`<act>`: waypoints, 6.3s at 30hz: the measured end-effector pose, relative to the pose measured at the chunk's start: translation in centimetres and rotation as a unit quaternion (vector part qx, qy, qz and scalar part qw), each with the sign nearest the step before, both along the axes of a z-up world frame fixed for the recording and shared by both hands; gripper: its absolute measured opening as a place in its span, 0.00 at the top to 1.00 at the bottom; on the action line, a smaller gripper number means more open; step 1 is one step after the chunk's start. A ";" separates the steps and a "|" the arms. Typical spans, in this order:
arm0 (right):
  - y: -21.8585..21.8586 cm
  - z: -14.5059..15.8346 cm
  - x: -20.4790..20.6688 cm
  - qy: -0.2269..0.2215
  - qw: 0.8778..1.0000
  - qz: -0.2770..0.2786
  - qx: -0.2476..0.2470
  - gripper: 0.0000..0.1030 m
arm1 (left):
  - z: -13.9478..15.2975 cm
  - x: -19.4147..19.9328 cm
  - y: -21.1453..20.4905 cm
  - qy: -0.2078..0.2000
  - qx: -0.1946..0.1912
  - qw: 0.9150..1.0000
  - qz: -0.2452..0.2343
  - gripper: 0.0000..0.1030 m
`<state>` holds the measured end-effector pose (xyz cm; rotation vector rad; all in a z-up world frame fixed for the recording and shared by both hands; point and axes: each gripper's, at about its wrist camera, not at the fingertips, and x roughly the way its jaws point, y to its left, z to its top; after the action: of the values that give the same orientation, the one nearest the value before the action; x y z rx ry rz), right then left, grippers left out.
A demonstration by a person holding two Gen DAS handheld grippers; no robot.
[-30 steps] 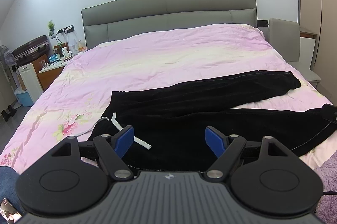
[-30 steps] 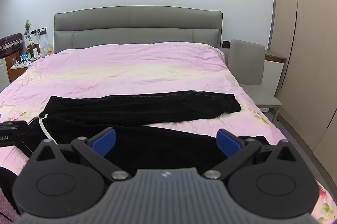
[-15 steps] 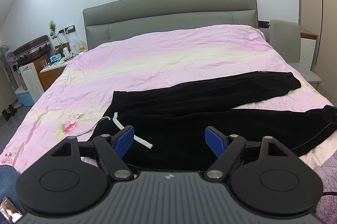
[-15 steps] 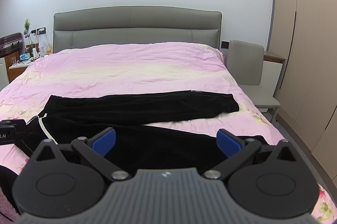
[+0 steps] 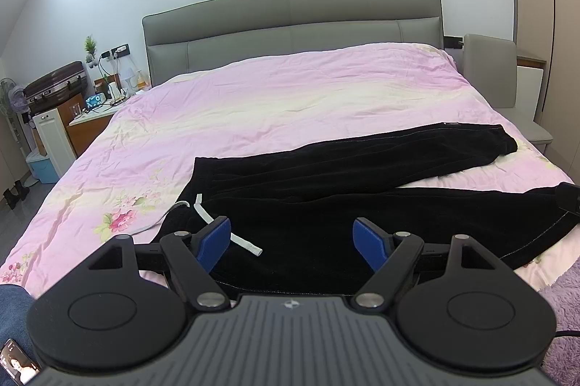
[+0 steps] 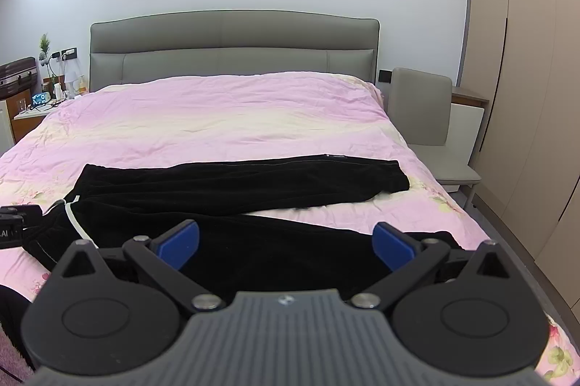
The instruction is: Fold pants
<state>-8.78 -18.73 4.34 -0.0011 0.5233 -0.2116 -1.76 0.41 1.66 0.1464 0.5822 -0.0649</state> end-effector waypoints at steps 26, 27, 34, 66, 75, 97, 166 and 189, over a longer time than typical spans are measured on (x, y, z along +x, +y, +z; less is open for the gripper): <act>-4.6 -1.7 2.4 0.012 0.998 0.054 0.021 0.04 | 0.0 3.8 1.3 0.028 0.080 0.993 -0.077 0.14; -5.6 -2.0 3.1 0.023 0.998 0.054 0.021 0.04 | 0.0 4.3 1.6 0.031 0.089 0.992 -0.087 0.14; -10.8 -4.6 8.3 0.130 0.983 0.125 -0.028 0.15 | -1.7 8.6 3.5 0.092 0.145 0.966 -0.194 0.18; -24.1 -24.1 19.1 0.427 0.835 0.255 -0.236 0.06 | -27.5 18.1 7.9 0.318 0.483 0.745 -0.334 0.07; -25.2 -23.8 17.4 0.396 0.838 0.261 -0.271 0.10 | -25.7 16.5 10.6 0.257 0.480 0.790 -0.284 0.62; -22.9 -12.5 18.9 0.231 0.903 0.150 -0.329 0.94 | -11.3 21.9 11.2 0.149 0.332 0.925 -0.107 0.87; -9.3 -23.9 61.6 0.257 0.954 0.151 0.025 0.68 | -10.9 43.3 25.0 0.237 -0.044 0.965 0.105 0.36; -39.4 -16.2 42.7 0.212 0.963 -0.133 0.096 0.47 | -18.4 46.2 22.4 0.270 0.055 0.934 0.227 0.48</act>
<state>33.89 -58.15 -11.88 0.2177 0.9724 -0.4277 44.40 22.85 -16.77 0.0977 1.1597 0.3904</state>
